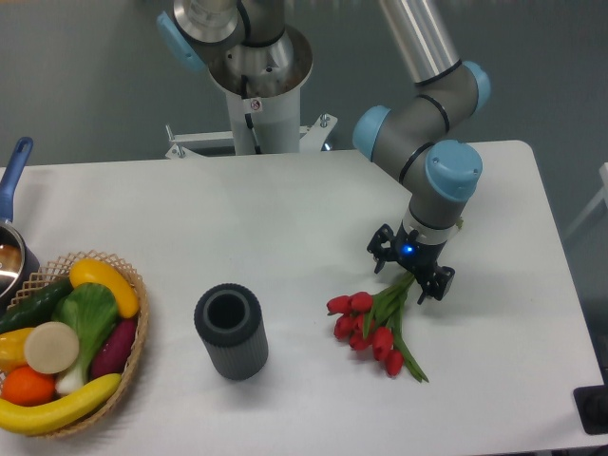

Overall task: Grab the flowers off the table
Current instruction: 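Close the gripper around the red tulip stems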

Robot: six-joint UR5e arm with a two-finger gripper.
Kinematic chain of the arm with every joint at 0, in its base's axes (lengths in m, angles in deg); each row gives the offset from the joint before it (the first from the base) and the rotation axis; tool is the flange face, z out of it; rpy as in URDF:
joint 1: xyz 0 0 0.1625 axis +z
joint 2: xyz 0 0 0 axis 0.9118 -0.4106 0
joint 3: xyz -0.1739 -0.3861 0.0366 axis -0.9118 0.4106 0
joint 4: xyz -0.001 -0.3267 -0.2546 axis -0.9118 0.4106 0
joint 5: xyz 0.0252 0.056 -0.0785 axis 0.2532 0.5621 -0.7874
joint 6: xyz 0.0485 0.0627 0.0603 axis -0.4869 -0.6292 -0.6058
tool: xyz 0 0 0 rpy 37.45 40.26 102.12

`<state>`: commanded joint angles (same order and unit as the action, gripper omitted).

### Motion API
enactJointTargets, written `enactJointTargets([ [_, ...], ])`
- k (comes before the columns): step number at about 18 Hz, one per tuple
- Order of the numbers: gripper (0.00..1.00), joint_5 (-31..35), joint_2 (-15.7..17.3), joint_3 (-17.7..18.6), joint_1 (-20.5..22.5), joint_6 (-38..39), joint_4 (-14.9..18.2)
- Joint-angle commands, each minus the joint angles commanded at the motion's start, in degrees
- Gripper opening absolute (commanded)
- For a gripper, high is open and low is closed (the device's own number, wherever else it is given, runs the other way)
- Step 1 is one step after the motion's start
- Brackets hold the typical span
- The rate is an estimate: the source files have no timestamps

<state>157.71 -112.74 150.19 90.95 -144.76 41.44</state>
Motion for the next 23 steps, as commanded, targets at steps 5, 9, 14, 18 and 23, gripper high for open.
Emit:
enactJointTargets([
  [5,0.72,0.09,0.0,0.0,0.0,0.0,-0.09],
  [9,0.61,0.09,0.09,0.0,-0.09,0.0,-0.09],
  [14,0.43,0.09,0.17,0.0,-0.09,0.09,0.0],
  [18,0.29,0.0,0.17,-0.18,-0.09,1.41,0.0],
  [23,0.28,-0.09,0.44,-0.79,0.0,1.41,0.0],
])
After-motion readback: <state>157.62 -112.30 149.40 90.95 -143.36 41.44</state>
